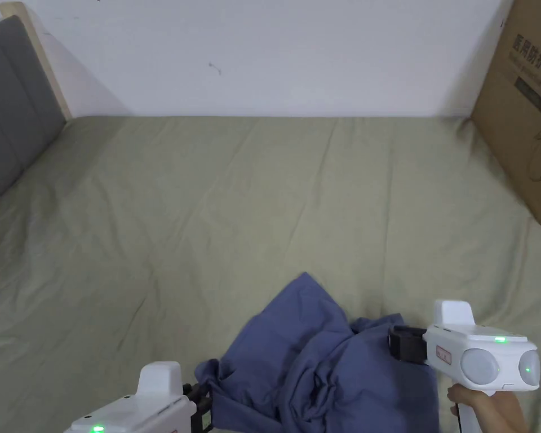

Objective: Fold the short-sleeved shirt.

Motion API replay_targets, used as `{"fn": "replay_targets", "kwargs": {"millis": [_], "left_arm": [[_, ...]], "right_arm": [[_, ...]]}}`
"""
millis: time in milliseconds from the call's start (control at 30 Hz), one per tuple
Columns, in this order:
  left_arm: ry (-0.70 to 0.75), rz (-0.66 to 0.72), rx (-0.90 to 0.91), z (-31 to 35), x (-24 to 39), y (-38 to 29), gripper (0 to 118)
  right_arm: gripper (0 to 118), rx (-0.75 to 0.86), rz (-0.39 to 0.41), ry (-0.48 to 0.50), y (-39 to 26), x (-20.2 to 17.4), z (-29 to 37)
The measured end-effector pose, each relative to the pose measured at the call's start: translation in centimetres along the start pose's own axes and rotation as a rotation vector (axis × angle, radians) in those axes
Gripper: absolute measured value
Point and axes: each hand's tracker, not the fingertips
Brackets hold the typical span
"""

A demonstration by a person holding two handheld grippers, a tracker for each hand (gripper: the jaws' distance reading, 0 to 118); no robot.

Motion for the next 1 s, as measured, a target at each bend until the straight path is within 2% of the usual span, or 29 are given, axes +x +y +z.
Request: {"fn": "replay_targets", "kwargs": {"millis": [67,133,167,200,300,433,633,733,900,1000], "left_arm": [[-0.001,0.007,-0.010,-0.3,-0.3,0.0,2],[-0.002,0.011,-0.013,-0.4,-0.6,0.0,2],[-0.003,0.014,-0.014,-0.3,-0.7,-0.1,2],[-0.003,0.017,-0.015,-0.2,-0.8,-0.1,2],[-0.009,0.031,-0.006,0.2,-1.1,-0.2,2],[-0.038,0.092,0.015,0.9,-1.6,0.0,2],[-0.095,0.179,0.099,2.5,-2.4,3.1,2],[-0.079,0.159,0.192,4.1,-2.9,6.9,2],[-0.009,0.098,0.331,7.3,-4.1,16.2,2],[0.045,0.065,0.389,9.1,-4.5,21.8,2]], "right_arm": [[83,-0.032,0.029,-0.004,-0.2,-0.2,-1.4],[43,-0.058,0.014,0.016,-0.5,0.0,-2.5],[20,-0.073,-0.026,0.060,-0.6,0.0,-2.6],[5,-0.071,-0.044,0.090,-0.7,-0.1,-2.3],[5,0.023,0.015,0.045,-0.8,-1.8,0.6],[5,0.102,0.050,0.057,-0.1,-1.8,5.1],[5,0.264,0.043,0.031,3.1,0.0,14.1],[5,0.354,0.008,0.028,5.5,1.7,18.6],[5,0.471,0.043,-0.050,10.6,3.5,23.9],[5,0.540,0.033,-0.097,13.8,4.3,25.9]]}}
